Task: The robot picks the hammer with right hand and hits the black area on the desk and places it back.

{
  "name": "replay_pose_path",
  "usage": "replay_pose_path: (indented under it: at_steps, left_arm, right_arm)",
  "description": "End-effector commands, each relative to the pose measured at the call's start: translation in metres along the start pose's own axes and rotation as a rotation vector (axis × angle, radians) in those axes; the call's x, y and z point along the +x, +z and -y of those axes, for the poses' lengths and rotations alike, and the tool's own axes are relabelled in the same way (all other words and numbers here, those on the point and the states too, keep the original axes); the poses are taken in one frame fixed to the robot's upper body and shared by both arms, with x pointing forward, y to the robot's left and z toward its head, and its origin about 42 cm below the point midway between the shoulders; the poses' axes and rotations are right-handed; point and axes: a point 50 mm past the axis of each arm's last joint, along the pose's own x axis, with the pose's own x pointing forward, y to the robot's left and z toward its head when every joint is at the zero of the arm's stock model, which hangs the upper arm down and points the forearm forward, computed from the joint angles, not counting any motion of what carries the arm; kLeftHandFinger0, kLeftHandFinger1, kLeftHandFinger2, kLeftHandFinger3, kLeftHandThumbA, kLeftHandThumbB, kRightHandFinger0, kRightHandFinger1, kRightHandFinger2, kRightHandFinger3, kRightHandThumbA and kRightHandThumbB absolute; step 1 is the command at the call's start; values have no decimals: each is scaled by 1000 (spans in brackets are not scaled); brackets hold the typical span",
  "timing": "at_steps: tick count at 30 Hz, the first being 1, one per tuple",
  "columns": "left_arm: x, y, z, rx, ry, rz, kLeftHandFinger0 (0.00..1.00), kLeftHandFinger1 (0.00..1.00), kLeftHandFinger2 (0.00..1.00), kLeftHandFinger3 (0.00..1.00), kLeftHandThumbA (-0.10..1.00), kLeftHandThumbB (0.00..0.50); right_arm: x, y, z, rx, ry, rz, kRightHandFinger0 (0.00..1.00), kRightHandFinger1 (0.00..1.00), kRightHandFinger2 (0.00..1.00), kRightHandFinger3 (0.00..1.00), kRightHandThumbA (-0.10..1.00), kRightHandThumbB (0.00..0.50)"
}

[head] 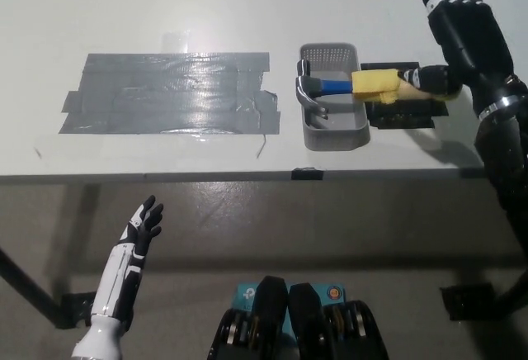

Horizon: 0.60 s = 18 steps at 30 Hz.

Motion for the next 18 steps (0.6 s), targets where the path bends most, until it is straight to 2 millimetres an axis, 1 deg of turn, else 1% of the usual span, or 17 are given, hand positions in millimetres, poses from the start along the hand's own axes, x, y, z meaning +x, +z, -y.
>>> replay_pose_path:
  at_steps: [1, 3, 8, 12, 13, 18]
  left_arm:
    - [4, 10, -1, 11, -30, 58, 1000, 1000, 1000, 1000, 1000, 0]
    - [4, 10, -2, 13, -29, 57, 1000, 1000, 1000, 1000, 1000, 0]
    - [7, 13, -3, 23, -28, 61, 1000, 1000, 1000, 1000, 1000, 0]
    - [9, 14, -2, 21, -31, 63, 1000, 1000, 1000, 1000, 1000, 0]
    - [8, 14, -2, 17, -35, 60, 1000, 1000, 1000, 1000, 1000, 7]
    - [8, 13, -3, 17, -39, 62, 1000, 1000, 1000, 1000, 1000, 0]
  right_arm:
    - [0, -8, -3, -30, 72, -25, 1000, 1000, 1000, 1000, 1000, 488]
    - [2, -14, -14, -58, 110, -41, 1000, 1000, 1000, 1000, 1000, 500]
    - [6, -23, -35, -88, 172, -61, 1000, 1000, 1000, 1000, 1000, 500]
    - [11, -28, -43, -110, 208, -83, 1000, 1000, 1000, 1000, 1000, 500]
    - [12, -28, -45, -122, 216, -88, 1000, 1000, 1000, 1000, 1000, 500]
    - [17, -29, -48, -127, 223, -93, 1000, 1000, 1000, 1000, 1000, 500]
